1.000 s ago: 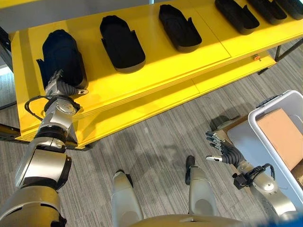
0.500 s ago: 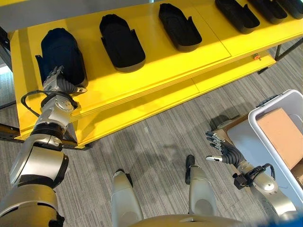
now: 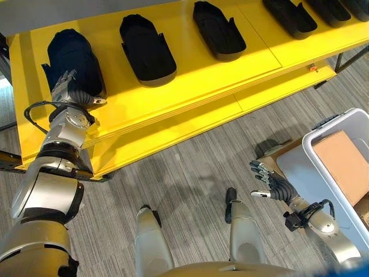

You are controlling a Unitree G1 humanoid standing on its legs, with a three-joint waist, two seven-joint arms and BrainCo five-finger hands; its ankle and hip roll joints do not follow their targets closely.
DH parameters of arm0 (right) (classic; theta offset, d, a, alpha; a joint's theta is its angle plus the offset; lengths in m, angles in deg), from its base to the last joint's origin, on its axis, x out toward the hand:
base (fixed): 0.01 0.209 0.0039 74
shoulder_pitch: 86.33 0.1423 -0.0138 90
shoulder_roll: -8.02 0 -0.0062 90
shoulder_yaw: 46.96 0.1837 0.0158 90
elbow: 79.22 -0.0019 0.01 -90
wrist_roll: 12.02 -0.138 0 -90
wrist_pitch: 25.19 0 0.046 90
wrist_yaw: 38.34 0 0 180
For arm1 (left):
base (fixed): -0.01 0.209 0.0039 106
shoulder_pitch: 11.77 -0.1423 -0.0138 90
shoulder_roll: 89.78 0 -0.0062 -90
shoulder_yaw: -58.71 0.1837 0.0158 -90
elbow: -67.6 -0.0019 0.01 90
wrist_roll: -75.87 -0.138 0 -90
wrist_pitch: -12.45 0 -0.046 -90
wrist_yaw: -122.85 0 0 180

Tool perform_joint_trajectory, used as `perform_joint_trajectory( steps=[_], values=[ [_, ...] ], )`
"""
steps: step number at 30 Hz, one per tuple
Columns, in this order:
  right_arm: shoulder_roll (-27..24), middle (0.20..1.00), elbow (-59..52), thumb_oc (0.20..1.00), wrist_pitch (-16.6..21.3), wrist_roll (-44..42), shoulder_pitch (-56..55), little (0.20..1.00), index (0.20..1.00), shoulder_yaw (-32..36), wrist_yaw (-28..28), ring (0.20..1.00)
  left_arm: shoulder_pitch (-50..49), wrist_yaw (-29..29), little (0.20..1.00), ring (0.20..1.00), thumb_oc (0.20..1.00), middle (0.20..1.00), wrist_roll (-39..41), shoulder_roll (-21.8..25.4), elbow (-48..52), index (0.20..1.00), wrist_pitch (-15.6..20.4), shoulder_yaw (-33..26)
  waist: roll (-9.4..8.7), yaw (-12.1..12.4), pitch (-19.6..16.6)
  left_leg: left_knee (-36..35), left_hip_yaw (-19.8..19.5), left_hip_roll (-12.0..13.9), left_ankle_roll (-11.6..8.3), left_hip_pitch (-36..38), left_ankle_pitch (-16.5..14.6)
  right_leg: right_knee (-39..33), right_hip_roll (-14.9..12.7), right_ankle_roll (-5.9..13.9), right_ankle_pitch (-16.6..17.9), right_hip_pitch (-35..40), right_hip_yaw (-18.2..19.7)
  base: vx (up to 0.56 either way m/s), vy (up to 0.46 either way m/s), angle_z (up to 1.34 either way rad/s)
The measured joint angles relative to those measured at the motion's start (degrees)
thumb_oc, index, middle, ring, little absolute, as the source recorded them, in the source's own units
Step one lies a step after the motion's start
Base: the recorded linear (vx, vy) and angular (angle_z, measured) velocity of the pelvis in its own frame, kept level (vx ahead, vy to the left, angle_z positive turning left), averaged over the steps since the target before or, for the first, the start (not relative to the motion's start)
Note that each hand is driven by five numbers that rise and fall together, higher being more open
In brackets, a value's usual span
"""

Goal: Move parts from the plastic box to the shelf.

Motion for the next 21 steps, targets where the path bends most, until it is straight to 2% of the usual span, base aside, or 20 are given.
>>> perform_joint_trajectory(
  steps=[6,16,21],
  values=[
    [0.0,1.000,0.0,1.000,0.0,-0.1,-0.2,1.000,1.000,0.1,0.0,1.000,0.1,0.0,1.000,1.000,1.000,1.000,0.0,0.3,0.0,1.000,0.0,0.4,-0.79,-0.3,-0.9,0.3,0.1,0.0,0.26,-0.1,-0.4,-0.5,0.0,0.00,-0.2,-0.1,0.1,0.00,0.001,-0.01],
    [0.0,1.000,0.0,1.000,0.0,-0.1,-0.2,1.000,1.000,0.2,-0.2,1.000,0.1,0.3,1.000,1.000,1.000,1.000,-0.1,2.2,-0.1,1.000,0.0,1.5,-0.62,-0.3,-1.0,0.4,0.2,0.0,0.03,-0.2,-0.4,0.0,0.0,0.02,-0.3,-0.5,0.4,0.00,0.000,0.00],
    [-0.1,1.000,0.0,1.000,0.0,-0.1,-0.5,1.000,1.000,0.2,-0.6,1.000,0.1,0.3,1.000,1.000,1.000,1.000,-0.1,2.3,0.3,1.000,0.0,1.6,0.09,0.0,-1.4,0.4,0.2,0.0,-0.02,-0.2,-0.3,0.3,0.0,0.04,-0.3,-0.6,0.5,0.00,0.000,0.00]
  ],
)
